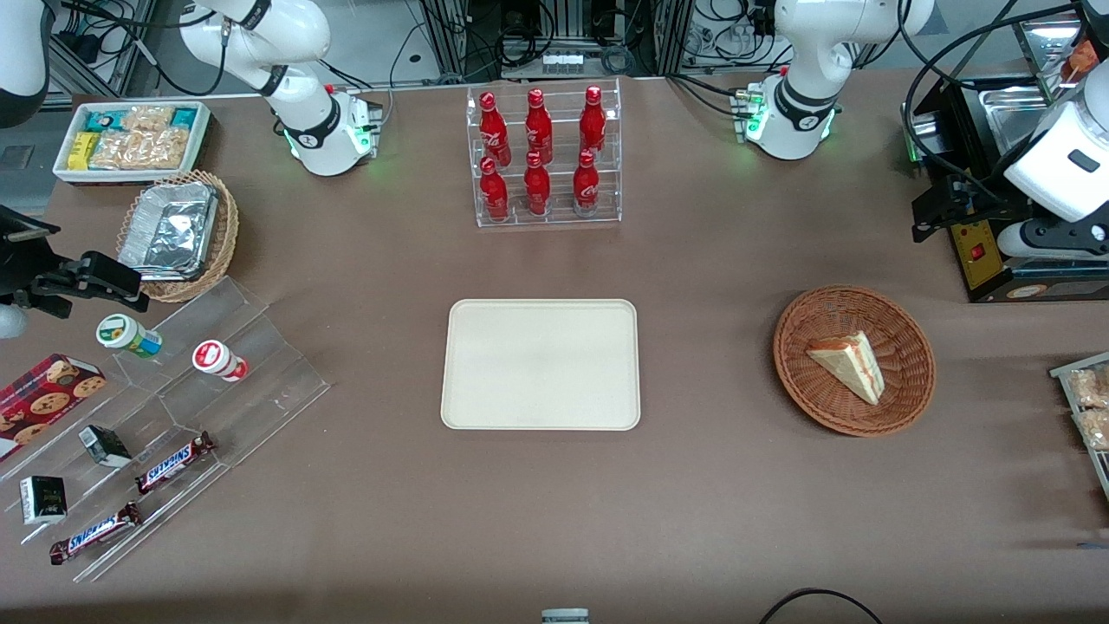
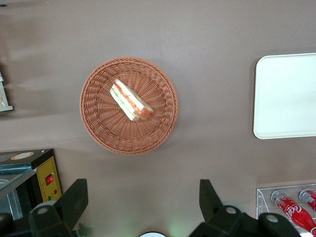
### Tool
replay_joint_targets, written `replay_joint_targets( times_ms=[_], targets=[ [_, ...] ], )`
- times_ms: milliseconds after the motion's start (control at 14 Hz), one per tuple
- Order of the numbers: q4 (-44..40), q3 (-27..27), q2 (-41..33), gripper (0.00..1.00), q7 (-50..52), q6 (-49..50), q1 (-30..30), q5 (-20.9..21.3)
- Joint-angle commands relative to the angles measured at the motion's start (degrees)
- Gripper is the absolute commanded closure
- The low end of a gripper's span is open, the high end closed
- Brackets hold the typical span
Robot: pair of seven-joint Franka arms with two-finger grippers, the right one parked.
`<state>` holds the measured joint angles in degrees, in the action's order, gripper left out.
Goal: Place sandwich from basket to tray
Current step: 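Move the left gripper down toward the sandwich in the wicker basket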
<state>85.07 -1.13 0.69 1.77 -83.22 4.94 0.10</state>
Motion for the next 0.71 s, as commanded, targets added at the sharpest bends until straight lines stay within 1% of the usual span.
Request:
replay_joint_targets(
  times_ms=[0,286,429,643],
  targets=[
    [-0.09,0.25,0.01,0.00,1.31,0.61,0.59,0.25],
    [0.27,0.25,0.62,0.00,1.13,0.43,-0.28,0.34],
    [0.70,0.69,2.28,0.00,1.22,-0.27,-0.55,0.69],
    [2.46,0.69,4.57,0.00,2.00,-5.52,-3.62,0.25]
  ],
)
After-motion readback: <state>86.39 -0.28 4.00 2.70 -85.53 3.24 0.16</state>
